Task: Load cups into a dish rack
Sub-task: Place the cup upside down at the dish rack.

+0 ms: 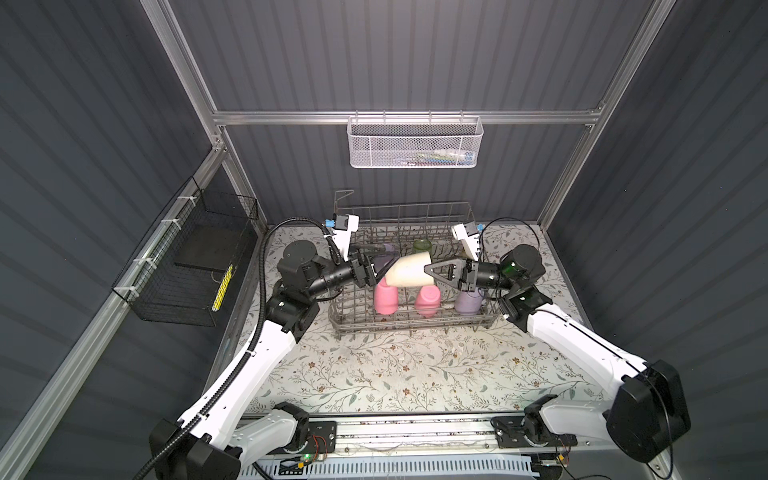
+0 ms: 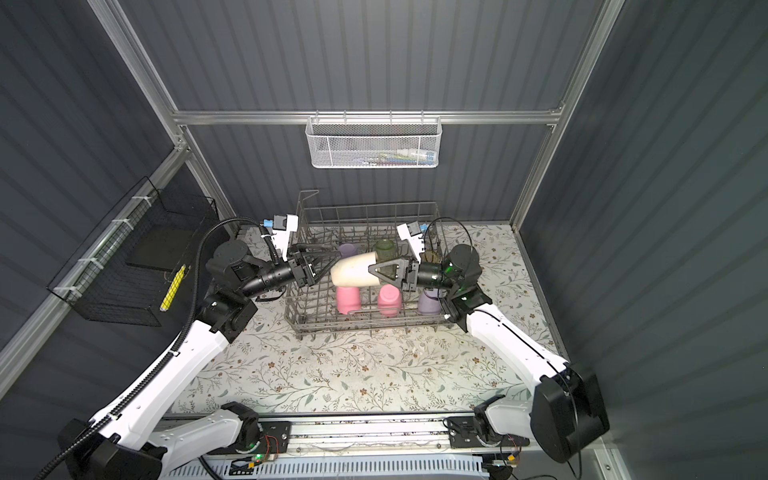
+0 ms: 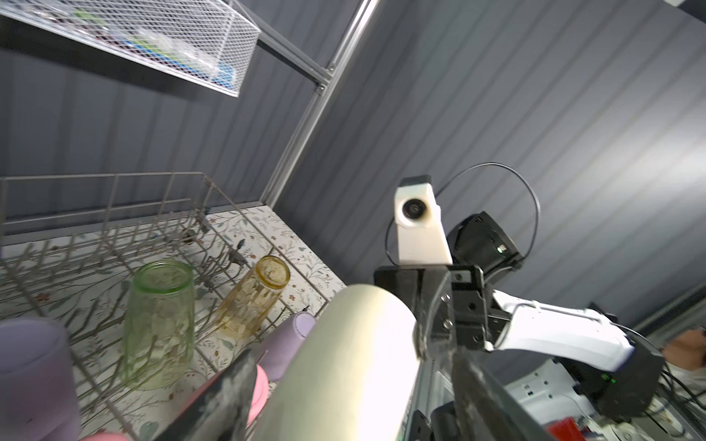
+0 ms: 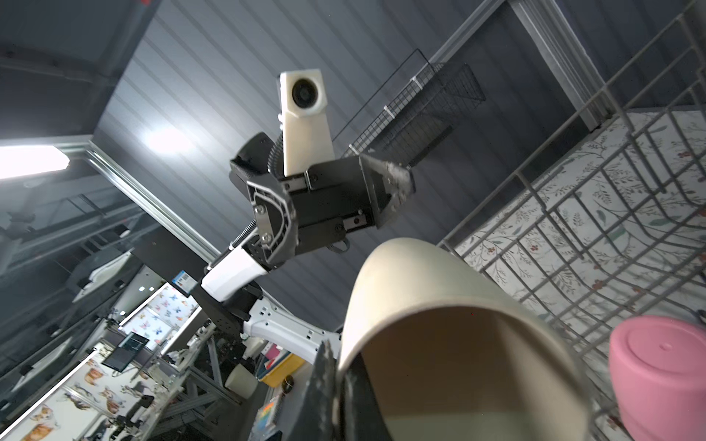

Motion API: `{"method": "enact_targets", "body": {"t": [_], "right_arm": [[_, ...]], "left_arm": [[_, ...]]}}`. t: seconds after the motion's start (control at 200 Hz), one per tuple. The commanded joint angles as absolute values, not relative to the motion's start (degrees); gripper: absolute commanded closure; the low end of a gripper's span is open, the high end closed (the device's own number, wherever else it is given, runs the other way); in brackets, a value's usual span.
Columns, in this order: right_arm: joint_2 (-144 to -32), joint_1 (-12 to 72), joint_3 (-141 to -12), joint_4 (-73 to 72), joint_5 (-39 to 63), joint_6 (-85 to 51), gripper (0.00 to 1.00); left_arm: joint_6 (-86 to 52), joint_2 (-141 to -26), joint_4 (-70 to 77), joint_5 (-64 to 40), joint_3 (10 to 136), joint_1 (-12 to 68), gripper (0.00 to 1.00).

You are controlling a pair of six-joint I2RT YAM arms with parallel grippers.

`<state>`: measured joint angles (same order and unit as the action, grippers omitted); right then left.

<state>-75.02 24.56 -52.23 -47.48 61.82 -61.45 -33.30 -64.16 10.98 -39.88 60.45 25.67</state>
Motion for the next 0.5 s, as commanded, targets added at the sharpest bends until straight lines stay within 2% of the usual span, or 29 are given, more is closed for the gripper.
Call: {"method": "enact_targets", "body": {"t": [0.0,0.16,0.49], "right_arm": [[-77.13,23.11,-52.20,-70.22,63.76,-76.12,1.00],[-81.96,22.32,-53.63,-82.17,64.26,-85.36,1.00],[-85.69,22.41,-55.53,-84.14,64.84,-87.46,1.00]], "left_arm": [[-35.29,-65.80,16.06,-47.77,59.36,25.27,0.20],[-33.99,-66.77,13.84,-47.90,59.50,25.20,0.17],[-33.70,-68.70,14.36,-50.77,59.84,25.31,0.19]]}}
